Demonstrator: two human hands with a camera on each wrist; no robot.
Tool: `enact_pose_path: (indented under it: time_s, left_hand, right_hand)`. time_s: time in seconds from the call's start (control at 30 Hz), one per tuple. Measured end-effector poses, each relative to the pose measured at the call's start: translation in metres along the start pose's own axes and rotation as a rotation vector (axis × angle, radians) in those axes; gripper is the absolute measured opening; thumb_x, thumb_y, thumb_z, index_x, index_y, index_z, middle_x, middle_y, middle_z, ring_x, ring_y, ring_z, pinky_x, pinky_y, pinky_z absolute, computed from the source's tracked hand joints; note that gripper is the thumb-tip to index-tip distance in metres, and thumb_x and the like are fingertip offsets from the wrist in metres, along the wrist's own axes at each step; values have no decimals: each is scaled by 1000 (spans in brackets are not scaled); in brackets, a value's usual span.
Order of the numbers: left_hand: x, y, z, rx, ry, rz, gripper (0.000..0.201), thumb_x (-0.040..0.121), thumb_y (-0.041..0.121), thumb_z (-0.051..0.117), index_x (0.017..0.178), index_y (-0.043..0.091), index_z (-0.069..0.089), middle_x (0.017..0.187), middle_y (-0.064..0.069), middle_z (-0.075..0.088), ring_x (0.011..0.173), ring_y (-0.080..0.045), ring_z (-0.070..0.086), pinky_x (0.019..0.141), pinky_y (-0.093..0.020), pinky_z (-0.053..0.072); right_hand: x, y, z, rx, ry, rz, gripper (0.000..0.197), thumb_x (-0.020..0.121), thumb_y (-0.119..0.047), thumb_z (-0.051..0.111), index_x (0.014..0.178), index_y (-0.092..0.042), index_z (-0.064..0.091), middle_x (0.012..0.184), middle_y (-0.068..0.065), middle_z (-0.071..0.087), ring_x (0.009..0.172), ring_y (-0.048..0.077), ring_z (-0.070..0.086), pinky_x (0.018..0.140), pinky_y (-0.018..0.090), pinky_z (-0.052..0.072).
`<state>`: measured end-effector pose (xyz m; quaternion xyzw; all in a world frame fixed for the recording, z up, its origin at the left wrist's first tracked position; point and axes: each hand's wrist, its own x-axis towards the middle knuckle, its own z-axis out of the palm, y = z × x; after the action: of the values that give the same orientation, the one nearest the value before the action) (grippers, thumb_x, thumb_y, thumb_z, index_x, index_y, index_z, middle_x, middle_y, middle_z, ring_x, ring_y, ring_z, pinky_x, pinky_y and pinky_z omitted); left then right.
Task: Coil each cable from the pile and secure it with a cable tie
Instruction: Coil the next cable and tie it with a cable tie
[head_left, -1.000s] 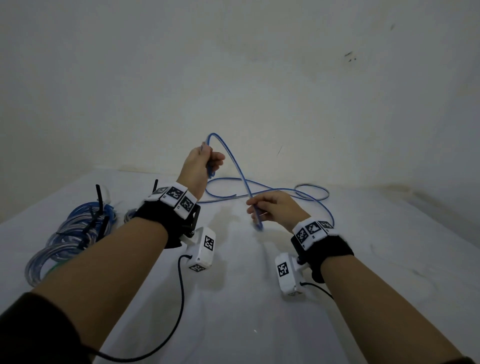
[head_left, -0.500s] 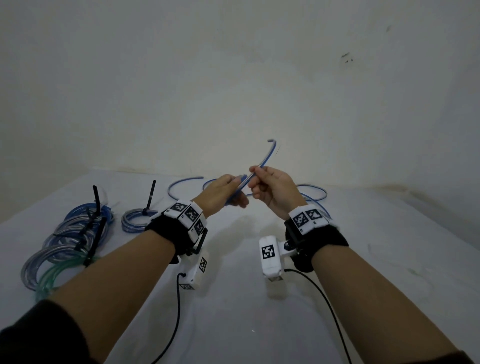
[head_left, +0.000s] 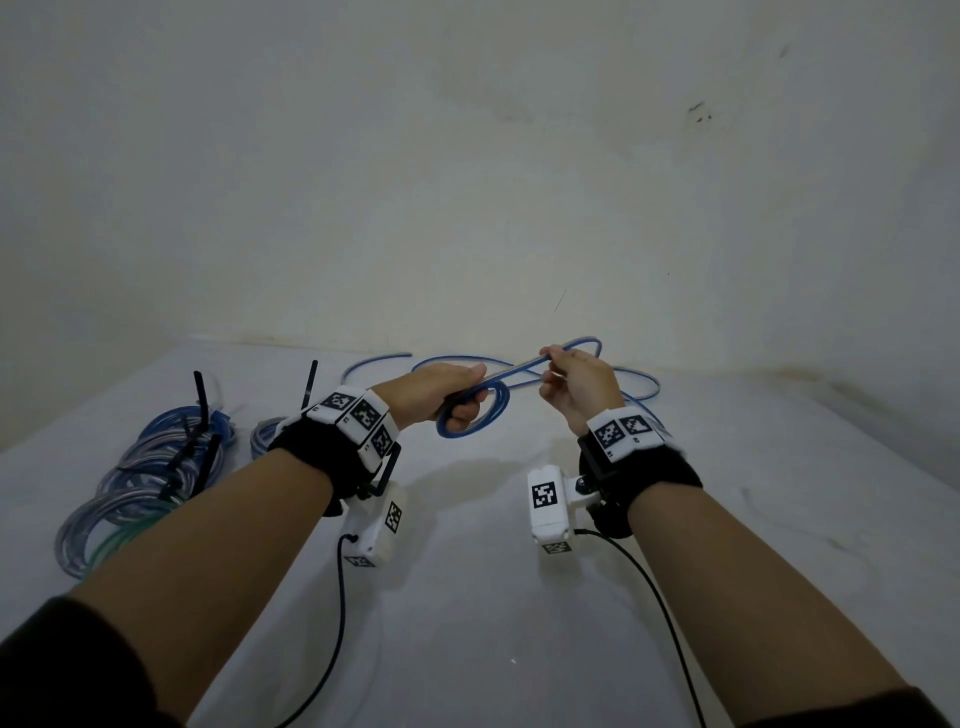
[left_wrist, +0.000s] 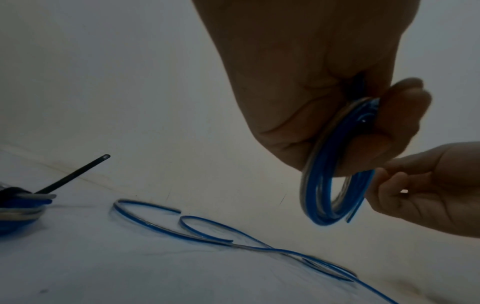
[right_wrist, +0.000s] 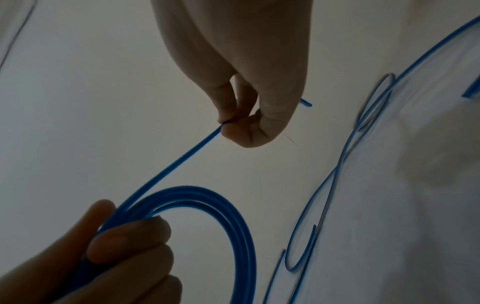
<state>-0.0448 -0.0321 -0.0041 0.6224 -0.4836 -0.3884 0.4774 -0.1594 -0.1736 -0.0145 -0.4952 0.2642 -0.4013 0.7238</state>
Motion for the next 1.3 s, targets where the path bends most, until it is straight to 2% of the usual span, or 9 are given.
enact_pose_path:
  time_s: [0.13,0.2,0.27,0.33,0.5,0.67,0.83,1.03,1.3]
  left_hand:
    - [-2,-1,-3,-65,-22,-13,40,103,29,24,73,10,42,49,5,30,40,-7,28,44,-14,29]
    - [-2,-1,-6,-146,-22,-12,39,103,30,25,72,12,41,47,8,28,40,-4,25,42,-13,24]
    - [-2,0,-7,-203,-24,-2,39,102,32,25,72,13,41,47,10,27,41,-4,23,43,-13,22]
    - [-1,0,-8,-238,-18,23,39,102,33,26,73,14,42,47,10,27,42,-5,23,44,-14,23]
    - [2,6,-11,-422,18,101,39,102,34,26,73,15,42,47,10,29,39,-4,27,43,-14,28]
    - [4,10,-13,-509,98,166,39,102,34,25,75,14,43,48,10,30,41,-5,28,50,-17,25]
    - [9,6,-13,-614,181,230,39,103,34,25,76,14,45,47,9,34,41,-5,30,49,-17,30]
    - [16,4,-11,-706,297,294,36,103,25,25,77,12,45,49,7,41,44,-8,36,52,-18,34]
    - [31,-4,-1,-487,435,380,31,103,16,26,81,10,46,62,4,65,54,-6,59,60,-20,48]
  right_hand:
    - [3,2,-3,103,53,79,21,93,3,50,73,1,54,46,6,60,37,10,58,42,15,48]
    - [3,3,-5,133,70,93,5,88,8,57,83,5,56,56,15,64,40,14,62,45,18,52]
    - [4,8,-8,204,103,67,40,82,12,62,115,-1,44,81,24,65,48,21,66,51,26,57]
    - [5,10,-10,177,99,1,49,85,10,59,122,-10,32,85,23,63,52,21,66,56,29,59]
    - [4,14,-11,-162,-8,-88,19,94,3,44,110,6,54,80,18,65,68,21,69,64,25,59]
    - [6,24,-20,-696,-48,-234,20,91,-8,56,105,2,67,68,5,62,51,13,56,50,17,45]
    - [4,25,-25,-1054,-125,-384,20,90,-20,60,94,-5,73,84,10,70,78,21,59,70,23,38]
    - [-11,26,-22,-811,-305,-277,15,93,-3,52,106,-10,50,71,6,64,60,13,59,58,23,51]
    - [-32,24,-1,-473,-603,-114,19,87,12,54,103,5,60,79,15,66,67,16,69,70,25,59]
